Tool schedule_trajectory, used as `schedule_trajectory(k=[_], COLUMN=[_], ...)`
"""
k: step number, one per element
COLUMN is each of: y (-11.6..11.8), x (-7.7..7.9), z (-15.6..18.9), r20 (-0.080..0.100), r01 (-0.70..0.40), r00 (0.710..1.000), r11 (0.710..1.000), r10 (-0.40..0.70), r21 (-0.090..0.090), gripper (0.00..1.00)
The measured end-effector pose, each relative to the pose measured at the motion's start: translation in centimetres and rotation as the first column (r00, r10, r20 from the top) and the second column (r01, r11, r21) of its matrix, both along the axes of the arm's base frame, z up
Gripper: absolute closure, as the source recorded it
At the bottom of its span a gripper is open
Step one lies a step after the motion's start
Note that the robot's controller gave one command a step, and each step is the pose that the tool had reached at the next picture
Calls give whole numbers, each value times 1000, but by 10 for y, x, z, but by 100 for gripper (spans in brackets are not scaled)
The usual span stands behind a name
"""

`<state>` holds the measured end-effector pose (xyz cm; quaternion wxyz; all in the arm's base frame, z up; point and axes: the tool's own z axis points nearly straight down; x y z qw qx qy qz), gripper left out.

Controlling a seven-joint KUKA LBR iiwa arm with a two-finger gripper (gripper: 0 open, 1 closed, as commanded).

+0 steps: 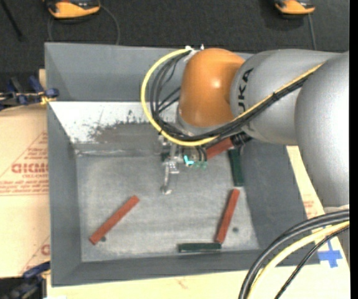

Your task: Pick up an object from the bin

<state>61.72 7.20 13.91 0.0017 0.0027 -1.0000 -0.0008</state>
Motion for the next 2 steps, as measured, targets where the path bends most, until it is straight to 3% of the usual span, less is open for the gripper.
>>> schedule_trajectory(k=[1,2], y=[88,126], x=[-40,-107], z=[-47,-68], r20=[0,2], r01=[68,-278], r00=[998,960], r11=[998,960], r10=[-68,278], r21=[2,0], gripper=[0,0])
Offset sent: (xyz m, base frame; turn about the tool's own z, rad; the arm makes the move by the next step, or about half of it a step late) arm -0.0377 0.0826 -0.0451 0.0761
